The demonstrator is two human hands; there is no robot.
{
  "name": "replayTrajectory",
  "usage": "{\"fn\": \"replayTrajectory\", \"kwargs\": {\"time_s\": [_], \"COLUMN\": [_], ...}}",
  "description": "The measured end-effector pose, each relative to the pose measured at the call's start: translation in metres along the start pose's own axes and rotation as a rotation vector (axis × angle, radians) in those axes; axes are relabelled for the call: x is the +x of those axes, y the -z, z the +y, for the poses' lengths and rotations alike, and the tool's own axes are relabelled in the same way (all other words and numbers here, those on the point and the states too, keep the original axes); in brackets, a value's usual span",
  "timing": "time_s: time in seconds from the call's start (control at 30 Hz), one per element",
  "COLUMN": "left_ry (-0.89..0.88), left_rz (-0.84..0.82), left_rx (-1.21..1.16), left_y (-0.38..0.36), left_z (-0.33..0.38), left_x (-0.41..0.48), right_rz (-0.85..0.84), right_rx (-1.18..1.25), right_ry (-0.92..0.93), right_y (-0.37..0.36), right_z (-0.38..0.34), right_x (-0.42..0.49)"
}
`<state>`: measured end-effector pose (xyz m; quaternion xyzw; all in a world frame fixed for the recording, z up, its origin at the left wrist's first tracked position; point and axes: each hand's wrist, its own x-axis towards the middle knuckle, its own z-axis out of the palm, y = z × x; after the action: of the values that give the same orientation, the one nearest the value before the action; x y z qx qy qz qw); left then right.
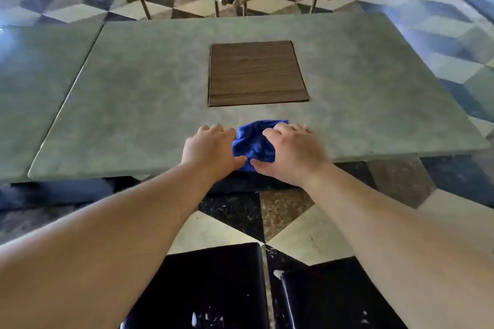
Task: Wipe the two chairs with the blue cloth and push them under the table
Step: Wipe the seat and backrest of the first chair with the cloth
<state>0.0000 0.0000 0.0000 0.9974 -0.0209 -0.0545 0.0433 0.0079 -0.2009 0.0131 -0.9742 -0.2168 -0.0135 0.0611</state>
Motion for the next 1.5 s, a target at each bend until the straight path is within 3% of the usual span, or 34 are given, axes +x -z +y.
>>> {"fn": "replayTrajectory", "kwargs": {"time_s": [0.2, 0.37, 0.57, 1.0, 1.5], "left_ry": [0.003, -0.031, -0.031, -0.046, 0.085], "left_rz": [-0.131, -0.007, 0.100, 0.136, 0.127], "left_rx": [0.021, -0.008, -0.243, -0.336, -0.231], "left_y": [-0.023, -0.035, -0.014, 0.117, 0.218], "left_z": [0.006, 0.004, 0.006, -0.023, -0.124], "left_x": [0.010, 0.007, -0.003, -0.076, -0.216], "right_rz": [-0.060, -0.077, -0.051, 0.130, 0.038], "right_rx": [-0.016, -0.018, 0.013, 0.171, 0.205], "right_ry": [0.014, 0.006, -0.015, -0.047, -0.045], "right_y": [-0.035, -0.047, -0.036, 0.088, 0.214], "right_z": [0.000, 0.000, -0.010, -0.065, -0.182], "right_x": [0.010, 0.007, 0.001, -0.018, -0.078]}}
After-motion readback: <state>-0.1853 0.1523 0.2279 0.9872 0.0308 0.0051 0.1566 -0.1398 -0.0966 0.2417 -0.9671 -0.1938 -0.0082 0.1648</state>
